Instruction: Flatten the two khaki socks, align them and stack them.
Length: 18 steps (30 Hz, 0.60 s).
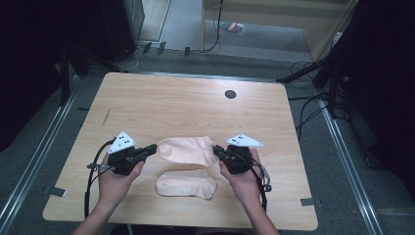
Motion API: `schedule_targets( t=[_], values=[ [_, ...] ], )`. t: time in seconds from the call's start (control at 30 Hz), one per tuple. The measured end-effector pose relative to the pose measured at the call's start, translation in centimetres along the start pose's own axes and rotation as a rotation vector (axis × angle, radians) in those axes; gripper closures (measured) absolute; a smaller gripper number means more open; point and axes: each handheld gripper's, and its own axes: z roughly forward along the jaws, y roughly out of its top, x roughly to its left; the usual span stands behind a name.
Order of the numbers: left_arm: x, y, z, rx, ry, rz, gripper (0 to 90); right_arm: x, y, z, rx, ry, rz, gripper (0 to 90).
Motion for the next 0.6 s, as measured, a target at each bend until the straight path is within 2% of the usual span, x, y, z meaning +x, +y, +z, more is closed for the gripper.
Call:
schedule_targets(
  t=[0.17, 0.23, 0.6],
  values=[
    [-0.3, -0.6, -0.5, -0.007, 0.001, -0.002, 90.0, 0.4, -0.5, -0.2, 0.006, 0.009, -0.002, 89.0],
    [-0.5, -1.1, -0.8, 0.0, -0.005, -0.009, 90.0, 0.7, -0.8, -0.3, 0.013, 0.011, -0.013, 88.9],
    [-1.4, -2.7, -1.7, 0.017, -0.015, -0.006, 90.0, 1.4, -2.1, -1.2, 0.026, 0.026, -0.012, 88.9]
  ],
)
